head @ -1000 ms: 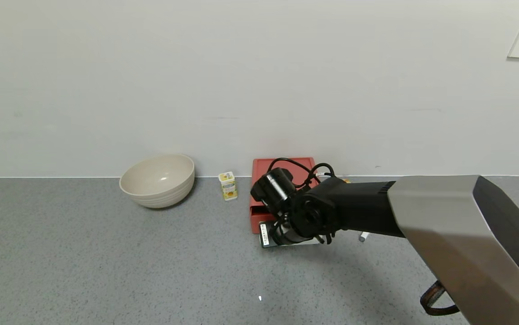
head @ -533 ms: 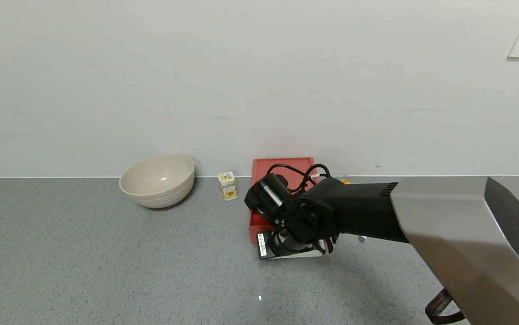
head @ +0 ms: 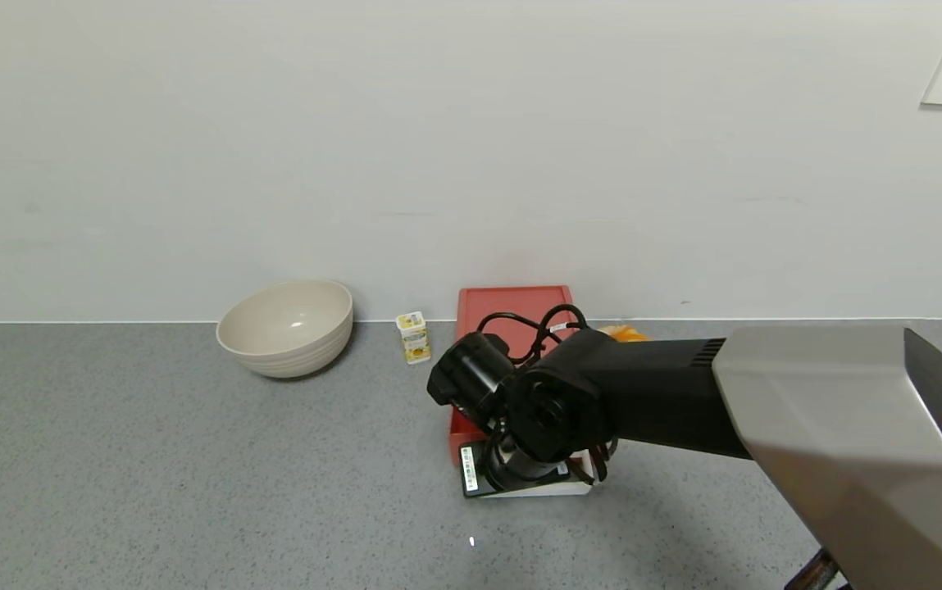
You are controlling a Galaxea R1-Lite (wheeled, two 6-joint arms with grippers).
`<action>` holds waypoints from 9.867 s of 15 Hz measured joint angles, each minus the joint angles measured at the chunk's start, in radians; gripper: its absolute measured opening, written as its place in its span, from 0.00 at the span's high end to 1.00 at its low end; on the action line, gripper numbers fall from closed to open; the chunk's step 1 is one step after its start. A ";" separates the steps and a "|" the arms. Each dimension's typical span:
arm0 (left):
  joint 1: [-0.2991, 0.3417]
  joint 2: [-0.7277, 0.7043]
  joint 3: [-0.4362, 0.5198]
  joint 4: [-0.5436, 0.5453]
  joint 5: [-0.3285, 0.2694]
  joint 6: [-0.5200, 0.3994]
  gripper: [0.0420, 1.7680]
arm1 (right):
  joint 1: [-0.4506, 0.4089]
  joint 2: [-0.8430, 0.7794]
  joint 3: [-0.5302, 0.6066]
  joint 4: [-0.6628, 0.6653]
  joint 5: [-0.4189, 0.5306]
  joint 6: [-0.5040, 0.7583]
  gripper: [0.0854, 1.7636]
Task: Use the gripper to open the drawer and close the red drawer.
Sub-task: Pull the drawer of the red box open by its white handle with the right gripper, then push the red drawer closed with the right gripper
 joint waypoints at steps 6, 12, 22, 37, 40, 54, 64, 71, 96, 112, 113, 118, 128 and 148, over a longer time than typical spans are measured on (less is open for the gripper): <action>0.000 0.000 -0.001 0.000 0.000 0.000 0.03 | 0.019 -0.027 0.016 0.047 0.034 0.035 0.98; 0.000 0.000 -0.001 0.000 0.000 0.000 0.03 | 0.035 -0.046 0.063 0.043 0.049 0.072 0.98; 0.000 0.000 0.000 0.000 0.000 0.000 0.03 | 0.084 -0.078 0.119 0.044 0.053 0.120 0.98; 0.000 0.000 -0.001 0.002 -0.001 0.001 0.03 | 0.052 -0.389 0.260 -0.019 0.082 -0.052 0.98; 0.000 0.000 -0.002 0.003 -0.001 0.001 0.03 | -0.017 -0.517 0.397 -0.159 0.158 -0.159 0.98; -0.001 0.000 -0.004 0.006 -0.003 0.006 0.03 | -0.417 -0.908 0.960 -0.722 0.532 -0.376 0.98; 0.000 0.000 -0.004 0.006 -0.003 0.006 0.03 | -0.447 -0.913 0.991 -0.734 0.536 -0.371 0.98; -0.001 0.000 -0.004 0.008 -0.003 0.007 0.03 | -0.352 -0.852 0.834 -0.418 0.374 -0.242 0.98; -0.001 0.000 -0.008 0.020 -0.003 0.008 0.03 | -0.076 -0.282 0.413 -0.048 0.223 -0.083 0.98; -0.001 0.000 -0.008 0.020 -0.003 0.008 0.03 | -0.090 -0.186 0.299 -0.046 0.188 -0.086 0.98; -0.001 0.000 -0.008 0.020 -0.003 0.008 0.03 | -0.090 -0.182 0.293 -0.051 0.183 -0.087 0.98; -0.001 0.000 -0.008 0.020 -0.003 0.008 0.03 | -0.094 -0.161 0.246 -0.057 0.163 -0.090 0.98; -0.001 0.000 -0.008 0.020 -0.003 0.008 0.03 | -0.124 -0.098 0.113 -0.064 0.104 -0.099 0.98; -0.001 0.000 -0.008 0.021 -0.003 0.007 0.03 | -0.202 0.025 -0.016 -0.309 0.060 -0.243 0.98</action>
